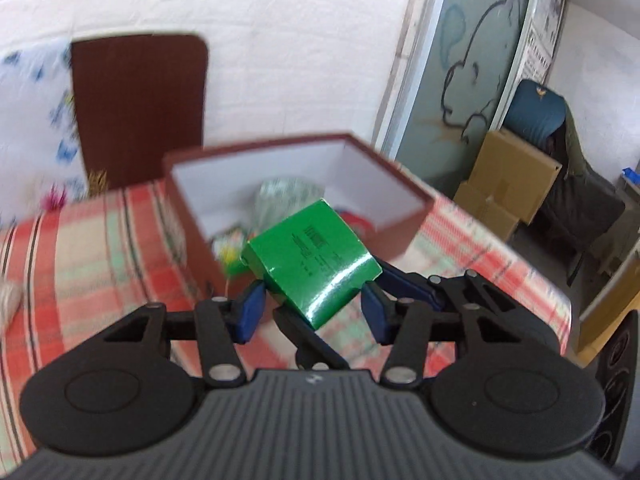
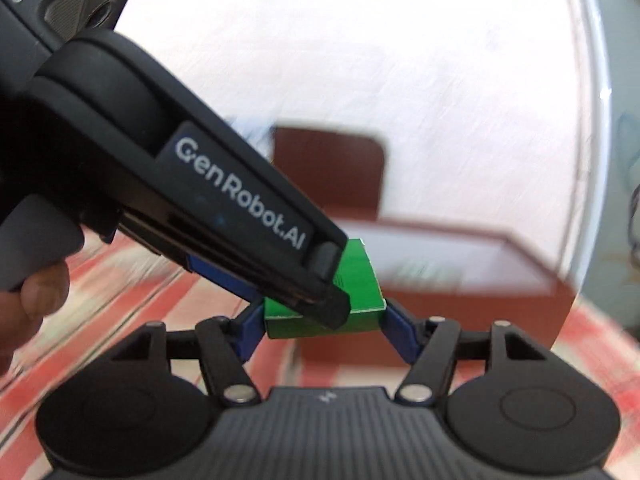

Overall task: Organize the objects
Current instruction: 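Carry the green box over the brown box and open the right gripper, then grasp the clear bag of cotton swabs with the right gripper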

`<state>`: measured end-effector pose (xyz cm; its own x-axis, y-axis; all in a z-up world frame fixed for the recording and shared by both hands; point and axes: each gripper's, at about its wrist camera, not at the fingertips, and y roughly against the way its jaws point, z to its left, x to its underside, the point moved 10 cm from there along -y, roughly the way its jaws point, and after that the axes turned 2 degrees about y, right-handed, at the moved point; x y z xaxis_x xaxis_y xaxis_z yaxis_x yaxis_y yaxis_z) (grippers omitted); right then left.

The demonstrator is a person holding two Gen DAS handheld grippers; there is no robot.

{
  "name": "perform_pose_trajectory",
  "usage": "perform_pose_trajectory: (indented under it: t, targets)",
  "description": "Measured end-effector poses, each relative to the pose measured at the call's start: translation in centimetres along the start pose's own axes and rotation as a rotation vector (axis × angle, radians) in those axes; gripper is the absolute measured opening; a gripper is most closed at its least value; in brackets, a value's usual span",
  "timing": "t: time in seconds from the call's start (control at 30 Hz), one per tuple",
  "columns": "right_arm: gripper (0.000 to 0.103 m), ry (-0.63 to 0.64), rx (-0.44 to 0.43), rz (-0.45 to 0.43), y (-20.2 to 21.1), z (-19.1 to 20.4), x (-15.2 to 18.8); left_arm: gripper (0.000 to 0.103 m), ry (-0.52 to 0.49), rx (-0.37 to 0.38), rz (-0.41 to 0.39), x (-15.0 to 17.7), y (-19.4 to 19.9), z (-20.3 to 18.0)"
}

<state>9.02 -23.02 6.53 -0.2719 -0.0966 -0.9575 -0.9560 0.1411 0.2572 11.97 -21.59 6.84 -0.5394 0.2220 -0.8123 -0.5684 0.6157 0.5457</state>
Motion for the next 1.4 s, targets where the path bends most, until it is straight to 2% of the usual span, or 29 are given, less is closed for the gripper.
perform_pose_trajectory:
  t: [0.03,0.1,0.13,0.17,0.2,0.23,0.27,0.3,0.33,0.43,0.53,0.6,0.67,0.87,0.93,0.97,1.0,1.03,1.13,1.2,1.3,1.33,1.37,1.4]
  targets:
    - [0.063,-0.006,0.016,-0.014,-0.7,-0.9,-1.0,0.055,0.003,-0.005,-0.012,-1.2,-0.8,-0.2]
    - [0.066,-0.026,0.042,-0.025,-2.9,-2.7,-2.6,0.068,0.004,-0.045,-0.031,-3.0,-2.9,0.2]
    - [0.067,-0.022,0.045,-0.013,-4.3,-3.1,-3.1,0.070,-0.011,-0.082,-0.042,-3.6,-4.0,0.6]
    - [0.078,-0.005,0.044,0.010,-5.9,-3.4,-3.2,0.070,-0.020,-0.138,-0.042,-3.9,-5.0,1.4]
    - [0.082,0.020,0.059,0.028,-7.6,-3.6,-3.0,0.067,-0.016,-0.207,-0.023,-3.9,-5.8,2.3]
    - [0.080,0.045,0.089,0.047,-8.8,-4.0,-2.5,0.067,0.007,-0.217,-0.009,-3.8,-5.8,3.0]
    - [0.075,0.061,0.114,0.076,-9.5,-4.2,-1.9,0.067,0.031,-0.181,-0.013,-3.6,-5.5,3.2]
    - [0.076,0.053,0.118,0.088,-9.5,-4.4,-1.5,0.067,0.048,-0.144,-0.025,-3.4,-4.8,3.5]
    - [0.077,0.024,0.099,0.073,-8.8,-4.6,-1.2,0.067,0.049,-0.141,-0.044,-3.2,-3.9,3.8]
    - [0.078,-0.040,0.096,0.021,-6.1,-4.9,-0.4,0.067,0.067,-0.165,-0.093,-2.3,-1.4,5.3]
    - [0.078,-0.121,0.072,0.014,-4.0,-4.4,0.5,0.068,0.130,-0.208,-0.089,-0.4,0.9,8.4]
    - [0.076,-0.158,0.018,0.037,-3.3,-3.1,1.0,0.068,0.161,-0.288,-0.084,1.5,2.8,11.7]
    - [0.074,-0.130,-0.058,0.065,-3.1,-0.6,1.2,0.068,0.203,-0.381,-0.072,3.8,4.5,16.1]
    - [0.072,-0.017,-0.269,0.181,-4.8,9.1,2.2,0.069,0.297,-0.767,-0.050,11.4,10.8,30.4]
    - [0.074,0.007,-0.322,0.210,-6.1,11.8,2.5,0.069,0.373,-0.826,-0.035,14.5,12.1,34.0]
    - [0.077,0.015,-0.332,0.224,-6.9,13.2,2.4,0.071,0.415,-0.831,-0.037,16.4,12.4,35.3]
    - [0.078,0.013,-0.342,0.236,-7.7,14.5,2.0,0.075,0.395,-0.825,-0.126,17.1,12.9,35.3]
    - [0.079,-0.001,-0.356,0.244,-8.9,15.8,1.5,0.076,0.391,-0.805,-0.150,17.0,13.1,34.9]
    - [0.091,-0.019,-0.378,0.219,-12.6,19.3,-0.2,0.079,0.350,-0.803,-0.131,16.4,12.2,34.5]
    - [0.092,0.065,-0.405,0.195,-15.2,22.2,-1.1,0.079,0.355,-0.779,-0.141,16.2,11.8,34.6]
    - [0.092,0.178,-0.415,0.209,-19.9,26.0,-1.1,0.079,0.374,-0.767,-0.160,16.3,11.9,34.8]
    - [0.089,0.213,-0.405,0.233,-21.5,26.9,-0.7,0.079,0.378,-0.764,-0.163,16.0,11.6,34.6]
    - [0.066,0.238,-0.396,0.268,-22.9,27.5,0.0,0.079,0.382,-0.760,-0.167,16.1,11.6,34.6]
    - [0.061,0.249,-0.390,0.299,-23.9,27.7,0.8,0.079,0.386,-0.755,-0.171,16.1,11.7,34.6]
